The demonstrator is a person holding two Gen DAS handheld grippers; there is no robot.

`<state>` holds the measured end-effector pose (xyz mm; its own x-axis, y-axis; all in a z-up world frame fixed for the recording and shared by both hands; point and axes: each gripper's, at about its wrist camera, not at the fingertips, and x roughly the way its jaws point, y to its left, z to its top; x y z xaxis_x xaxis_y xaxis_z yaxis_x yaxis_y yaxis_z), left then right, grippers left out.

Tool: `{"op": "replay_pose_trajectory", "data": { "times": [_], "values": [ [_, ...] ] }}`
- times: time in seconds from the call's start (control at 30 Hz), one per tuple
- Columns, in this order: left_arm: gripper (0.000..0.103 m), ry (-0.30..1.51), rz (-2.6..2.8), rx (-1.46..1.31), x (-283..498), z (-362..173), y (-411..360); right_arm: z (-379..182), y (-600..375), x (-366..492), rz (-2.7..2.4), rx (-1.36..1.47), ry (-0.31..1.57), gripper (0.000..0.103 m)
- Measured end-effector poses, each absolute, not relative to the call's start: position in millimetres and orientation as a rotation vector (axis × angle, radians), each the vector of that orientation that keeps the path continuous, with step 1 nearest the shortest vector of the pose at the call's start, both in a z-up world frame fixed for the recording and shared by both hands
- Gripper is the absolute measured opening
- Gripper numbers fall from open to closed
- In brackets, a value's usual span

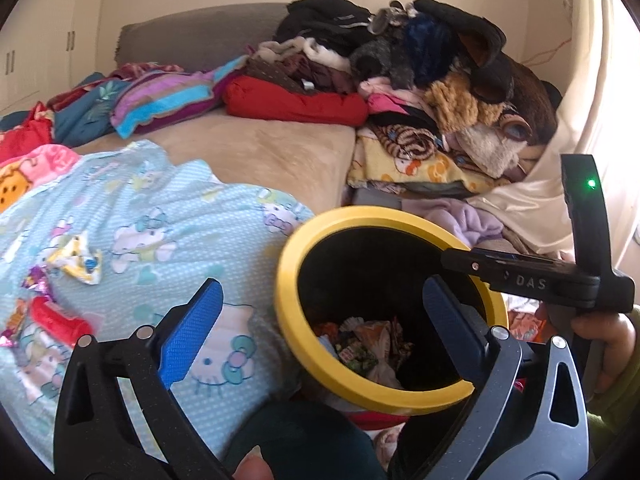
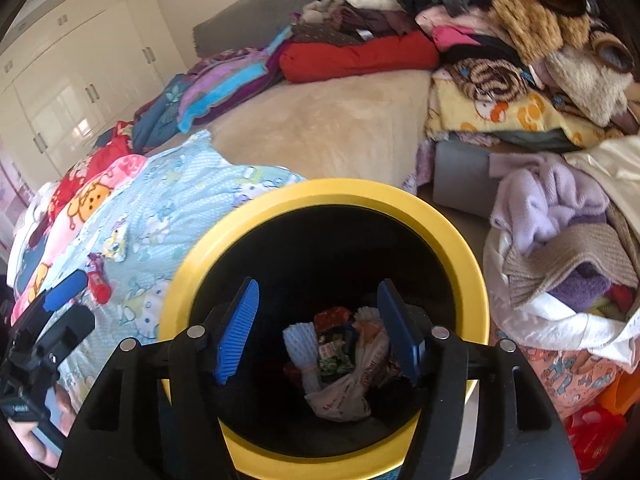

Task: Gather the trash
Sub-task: 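Move both open tools back over the red tube and wrappers on the blanket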

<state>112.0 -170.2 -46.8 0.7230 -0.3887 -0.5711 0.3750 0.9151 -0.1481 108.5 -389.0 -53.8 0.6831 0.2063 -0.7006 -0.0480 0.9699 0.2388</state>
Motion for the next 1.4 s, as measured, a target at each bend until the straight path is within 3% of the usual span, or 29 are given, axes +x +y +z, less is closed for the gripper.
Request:
{"op": "replay_pose_trajectory", "data": {
  "times": [0.5, 1.4],
  "values": [
    [0.092, 0.553, -0.272, -0.058, 103, -26, -117, -18, -333, 84, 0.256, 0.116, 0.657, 0.077],
    [0.092, 0.464, -0.017, -0.126, 95, -19, -8, -14, -206, 79, 0.448, -0.084, 0.579, 0.080]
  ]
}}
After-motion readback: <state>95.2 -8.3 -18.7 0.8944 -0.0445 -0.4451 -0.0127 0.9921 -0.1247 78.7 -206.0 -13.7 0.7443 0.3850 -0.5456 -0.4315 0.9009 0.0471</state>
